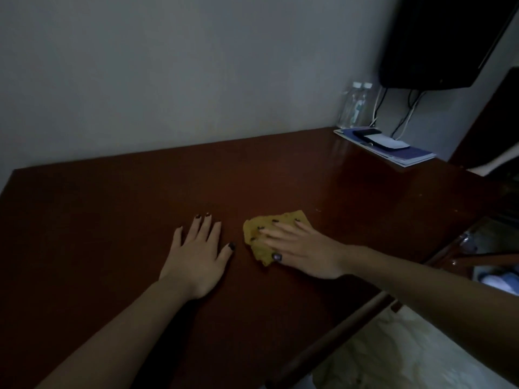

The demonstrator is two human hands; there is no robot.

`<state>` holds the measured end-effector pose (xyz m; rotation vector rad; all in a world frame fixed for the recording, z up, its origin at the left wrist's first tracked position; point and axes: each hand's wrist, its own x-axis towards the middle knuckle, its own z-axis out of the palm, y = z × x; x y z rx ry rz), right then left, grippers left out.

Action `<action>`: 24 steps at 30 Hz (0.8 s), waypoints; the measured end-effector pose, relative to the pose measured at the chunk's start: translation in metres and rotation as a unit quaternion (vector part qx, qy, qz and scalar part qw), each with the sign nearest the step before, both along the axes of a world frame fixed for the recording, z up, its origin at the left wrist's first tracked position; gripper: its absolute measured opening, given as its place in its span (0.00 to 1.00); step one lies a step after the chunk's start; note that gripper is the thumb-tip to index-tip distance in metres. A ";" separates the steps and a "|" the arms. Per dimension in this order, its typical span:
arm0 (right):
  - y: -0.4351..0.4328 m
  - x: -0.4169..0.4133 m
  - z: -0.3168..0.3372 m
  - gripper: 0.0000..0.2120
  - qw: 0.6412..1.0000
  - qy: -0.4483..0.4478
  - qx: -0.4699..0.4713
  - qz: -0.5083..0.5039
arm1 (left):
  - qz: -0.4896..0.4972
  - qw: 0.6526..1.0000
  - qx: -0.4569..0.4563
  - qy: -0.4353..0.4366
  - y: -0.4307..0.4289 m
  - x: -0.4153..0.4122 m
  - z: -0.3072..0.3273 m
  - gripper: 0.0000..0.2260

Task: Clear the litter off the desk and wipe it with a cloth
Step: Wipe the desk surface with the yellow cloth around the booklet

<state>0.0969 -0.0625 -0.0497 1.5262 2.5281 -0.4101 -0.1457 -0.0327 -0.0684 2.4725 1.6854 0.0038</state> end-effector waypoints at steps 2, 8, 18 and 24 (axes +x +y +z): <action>0.027 0.007 -0.005 0.28 0.999 -0.002 0.017 -0.049 | -0.004 1.000 0.001 0.008 0.002 0.001 -0.002 0.30; 0.110 0.007 -0.010 0.25 0.983 -0.001 0.043 -0.180 | -0.014 1.000 0.015 0.011 0.006 -0.003 -0.006 0.31; 0.087 -0.003 -0.007 0.26 0.983 0.000 0.037 -0.182 | -0.009 1.000 0.011 -0.011 0.004 -0.001 -0.003 0.31; -0.005 -0.003 -0.008 0.26 0.996 -0.010 0.043 -0.078 | 0.002 1.000 0.013 -0.021 0.001 0.000 -0.001 0.30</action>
